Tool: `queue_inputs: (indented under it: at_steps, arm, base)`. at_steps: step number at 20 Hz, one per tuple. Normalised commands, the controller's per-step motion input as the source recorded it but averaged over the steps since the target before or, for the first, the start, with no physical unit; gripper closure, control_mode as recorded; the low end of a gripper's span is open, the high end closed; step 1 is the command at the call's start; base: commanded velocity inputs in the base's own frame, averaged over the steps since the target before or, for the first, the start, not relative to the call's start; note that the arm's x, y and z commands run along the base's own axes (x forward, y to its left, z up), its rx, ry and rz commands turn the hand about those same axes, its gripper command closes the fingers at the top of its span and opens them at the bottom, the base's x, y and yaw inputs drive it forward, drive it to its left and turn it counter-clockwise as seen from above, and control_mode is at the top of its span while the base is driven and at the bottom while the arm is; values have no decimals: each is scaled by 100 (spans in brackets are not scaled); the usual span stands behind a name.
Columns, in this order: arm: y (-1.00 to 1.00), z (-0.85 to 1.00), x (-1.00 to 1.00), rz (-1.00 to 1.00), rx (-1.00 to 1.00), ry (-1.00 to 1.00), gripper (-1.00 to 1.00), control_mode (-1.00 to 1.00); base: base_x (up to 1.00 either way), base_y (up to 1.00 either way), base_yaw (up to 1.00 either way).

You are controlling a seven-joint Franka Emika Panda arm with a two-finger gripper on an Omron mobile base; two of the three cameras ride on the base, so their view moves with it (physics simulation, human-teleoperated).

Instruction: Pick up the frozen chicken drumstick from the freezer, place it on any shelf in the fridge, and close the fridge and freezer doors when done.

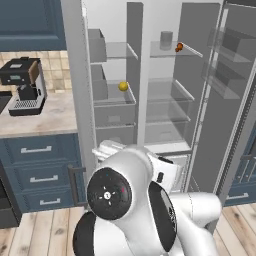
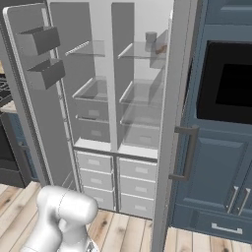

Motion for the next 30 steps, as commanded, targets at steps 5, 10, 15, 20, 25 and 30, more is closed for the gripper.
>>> queue_inputs:
  at_steps: [5,10,15,20,25,30]
  arm:
    - [100,-22,99,-33,-6,-9,-100,-100]
    - [97,-19,71,-27,-8,-3,-100,-100]
    - [19,-3,12,-6,-1,0,-100,-100]
    - [0,-37,41,0,-7,0,-100,-100]
    - [20,-20,66,0,-6,0,-100,-100]
    - [5,-17,58,7,-5,0,-100,-100]
  base:
    - [0,0,0]
    - [0,0,0]
    - [0,0,0]
    - [0,0,0]
    - [0,0,0]
    - [0,0,0]
